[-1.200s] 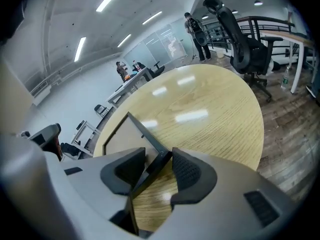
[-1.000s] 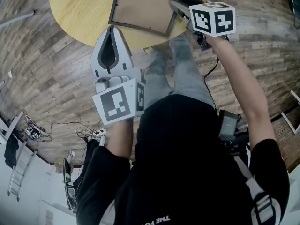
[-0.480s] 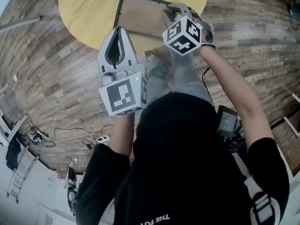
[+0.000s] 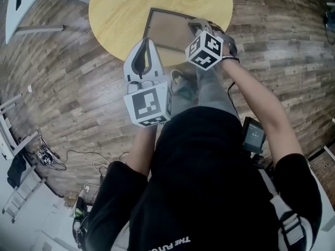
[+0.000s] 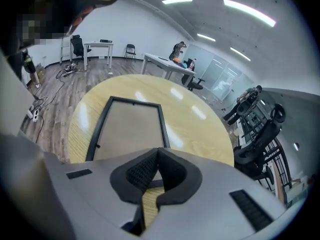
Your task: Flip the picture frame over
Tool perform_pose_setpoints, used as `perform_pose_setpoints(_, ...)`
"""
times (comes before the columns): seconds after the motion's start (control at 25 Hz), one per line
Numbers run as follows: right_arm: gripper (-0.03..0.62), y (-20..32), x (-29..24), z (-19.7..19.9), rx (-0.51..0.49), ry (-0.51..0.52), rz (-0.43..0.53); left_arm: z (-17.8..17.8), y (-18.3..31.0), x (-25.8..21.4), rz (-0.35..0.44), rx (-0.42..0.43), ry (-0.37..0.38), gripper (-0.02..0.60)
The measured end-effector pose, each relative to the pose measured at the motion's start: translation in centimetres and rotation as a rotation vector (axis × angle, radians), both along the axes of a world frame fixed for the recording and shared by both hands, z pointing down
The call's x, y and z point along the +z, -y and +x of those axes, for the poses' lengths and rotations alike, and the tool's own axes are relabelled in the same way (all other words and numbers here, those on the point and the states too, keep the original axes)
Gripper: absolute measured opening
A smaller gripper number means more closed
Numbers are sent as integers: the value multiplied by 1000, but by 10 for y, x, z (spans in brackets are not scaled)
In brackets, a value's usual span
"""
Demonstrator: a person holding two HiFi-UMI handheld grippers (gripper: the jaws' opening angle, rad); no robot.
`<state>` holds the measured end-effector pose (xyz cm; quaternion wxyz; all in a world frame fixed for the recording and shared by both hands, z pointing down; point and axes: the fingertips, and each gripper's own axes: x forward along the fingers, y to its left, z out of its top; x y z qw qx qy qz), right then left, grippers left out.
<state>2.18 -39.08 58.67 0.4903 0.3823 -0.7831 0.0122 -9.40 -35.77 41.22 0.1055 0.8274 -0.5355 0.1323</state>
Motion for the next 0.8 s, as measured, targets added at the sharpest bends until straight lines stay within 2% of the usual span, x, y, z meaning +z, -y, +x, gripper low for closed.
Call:
perform_pose_setpoints(0.16,20,-17,-65,-15,-13,104,91,0,-15,-30,23,3,-8,23)
perform_pose_setpoints(0.52,20,-31,-230,-35,-29,357,350,-5,-22,-104,132,11,-66,23)
perform_pose_setpoints(0.8,20,-52,-296,-19,22,532,400,5,-28,-133,175,38,-90,23)
